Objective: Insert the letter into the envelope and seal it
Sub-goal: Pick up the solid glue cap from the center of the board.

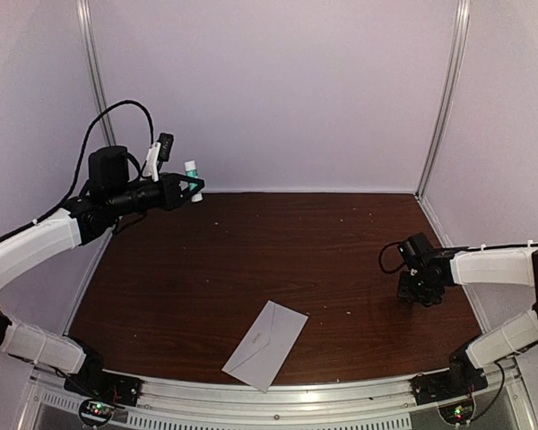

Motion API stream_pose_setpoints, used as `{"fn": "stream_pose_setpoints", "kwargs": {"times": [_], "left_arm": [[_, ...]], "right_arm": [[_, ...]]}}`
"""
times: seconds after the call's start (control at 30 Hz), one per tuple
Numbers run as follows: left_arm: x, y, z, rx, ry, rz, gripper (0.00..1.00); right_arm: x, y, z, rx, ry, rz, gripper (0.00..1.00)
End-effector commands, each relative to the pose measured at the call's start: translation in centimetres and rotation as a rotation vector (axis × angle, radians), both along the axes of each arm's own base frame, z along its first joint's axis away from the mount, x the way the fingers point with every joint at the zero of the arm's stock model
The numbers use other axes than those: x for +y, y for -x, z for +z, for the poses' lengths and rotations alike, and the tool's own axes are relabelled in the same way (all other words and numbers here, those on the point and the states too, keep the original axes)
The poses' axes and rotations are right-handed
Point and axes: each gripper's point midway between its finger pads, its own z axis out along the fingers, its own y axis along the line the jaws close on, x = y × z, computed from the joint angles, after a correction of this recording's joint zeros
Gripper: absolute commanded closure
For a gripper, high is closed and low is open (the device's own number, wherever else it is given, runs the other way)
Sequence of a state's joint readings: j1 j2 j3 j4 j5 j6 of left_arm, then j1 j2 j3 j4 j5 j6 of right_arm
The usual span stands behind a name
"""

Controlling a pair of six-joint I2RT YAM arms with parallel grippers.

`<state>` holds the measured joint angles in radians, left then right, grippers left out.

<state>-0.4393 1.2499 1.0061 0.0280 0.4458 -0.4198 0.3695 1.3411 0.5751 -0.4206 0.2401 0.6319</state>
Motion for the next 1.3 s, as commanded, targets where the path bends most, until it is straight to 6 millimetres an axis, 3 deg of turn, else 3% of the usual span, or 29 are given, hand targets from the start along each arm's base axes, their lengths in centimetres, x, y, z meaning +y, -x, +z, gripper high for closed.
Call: {"fn": "stream_pose_setpoints", "kwargs": {"times": [0.0, 0.47, 0.7, 0.87, 1.07, 1.27], "left_arm": [[-0.1, 0.0, 0.8, -0.034, 0.009, -0.009, 1.0], [-0.3, 0.1, 0.7, -0.027, 0.013, -0.021, 1.0], [-0.3, 0.2, 0.6, -0.026, 0.014, -0.025, 1.0], [-0.3, 0.3, 0.6, -0.031, 0.021, -0.026, 1.0], [-1.0, 0.7, 0.5, -0.03, 0.026, -0.068, 1.0], [-5.1, 3.8, 0.1, -0.049, 0.013, -0.289, 1.0]], "right_arm": [[-0.5, 0.1, -0.2, -0.004, 0.012, -0.014, 0.71], [-0.8, 0.1, 0.1, -0.003, 0.032, -0.022, 0.69], [-0.9, 0.1, 0.5, -0.014, 0.031, -0.029, 0.79], [-0.4, -0.4, 2.0, -0.053, 0.001, -0.022, 0.83], [1.7, -1.4, 5.5, -0.132, -0.114, 0.05, 0.88], [7.6, -1.9, 10.0, -0.206, -0.385, 0.269, 0.94]]}}
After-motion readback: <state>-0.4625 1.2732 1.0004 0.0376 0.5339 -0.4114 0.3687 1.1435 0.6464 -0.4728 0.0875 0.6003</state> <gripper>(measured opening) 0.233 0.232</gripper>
